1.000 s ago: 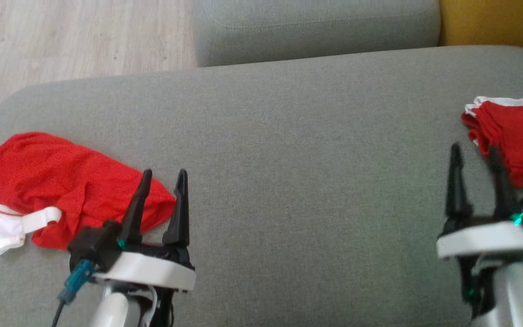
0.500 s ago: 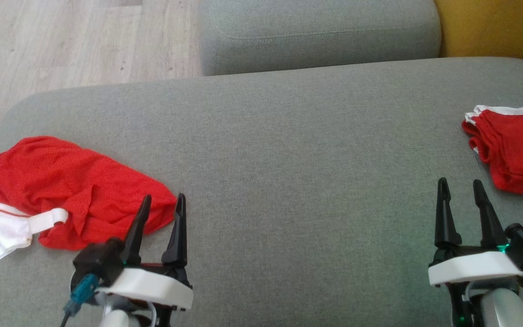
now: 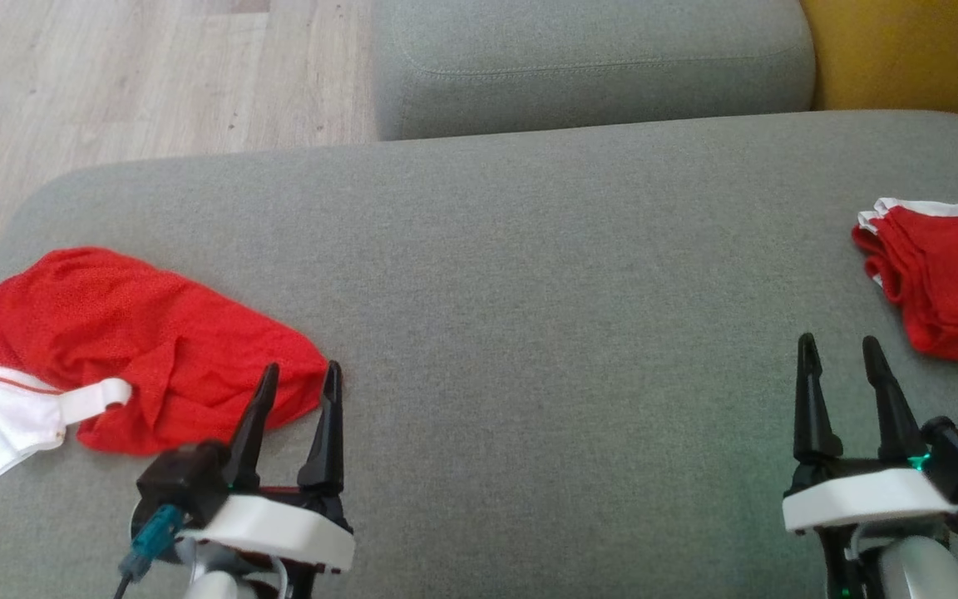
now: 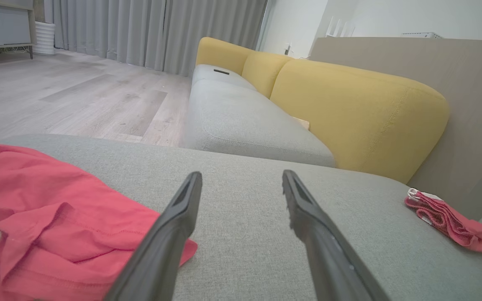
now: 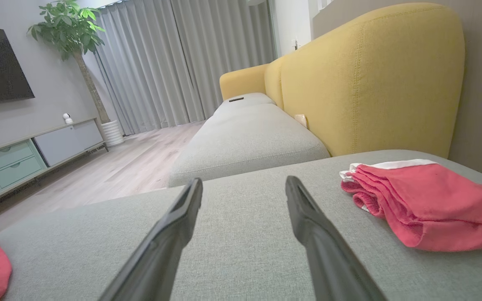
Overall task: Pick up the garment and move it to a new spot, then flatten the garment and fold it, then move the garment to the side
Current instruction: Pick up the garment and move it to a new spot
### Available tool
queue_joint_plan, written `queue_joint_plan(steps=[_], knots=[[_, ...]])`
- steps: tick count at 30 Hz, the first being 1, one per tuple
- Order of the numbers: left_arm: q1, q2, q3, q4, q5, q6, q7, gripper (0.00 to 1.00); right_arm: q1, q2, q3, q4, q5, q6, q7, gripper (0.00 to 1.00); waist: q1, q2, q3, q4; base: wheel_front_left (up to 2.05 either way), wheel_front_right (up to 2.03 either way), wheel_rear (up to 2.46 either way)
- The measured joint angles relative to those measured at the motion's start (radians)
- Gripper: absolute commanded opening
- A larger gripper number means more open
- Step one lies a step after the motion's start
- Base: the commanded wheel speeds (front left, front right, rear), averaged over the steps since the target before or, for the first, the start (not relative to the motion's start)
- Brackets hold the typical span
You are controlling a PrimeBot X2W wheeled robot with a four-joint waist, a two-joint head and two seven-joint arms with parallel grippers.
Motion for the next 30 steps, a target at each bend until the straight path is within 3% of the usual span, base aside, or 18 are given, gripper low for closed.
queue_joint_plan(steps=[12, 30], knots=[[-0.002, 0.0, -0.001, 0.021, 0.0, 0.001, 0.0, 1.0, 0.004, 0.0, 0.03, 0.009, 0.0, 0.0, -0.001, 1.0, 0.0, 0.0, 0.002, 0.036, 0.0, 0.0, 0.0], [-0.003, 0.0, 0.113, 0.057, 0.053, 0.001, 0.0, 1.0, 0.023, 0.0, 0.186, 0.067, 0.064, 0.0, -0.003, 1.0, 0.0, 0.0, -0.013, 0.274, 0.0, 0.0, 0.0]])
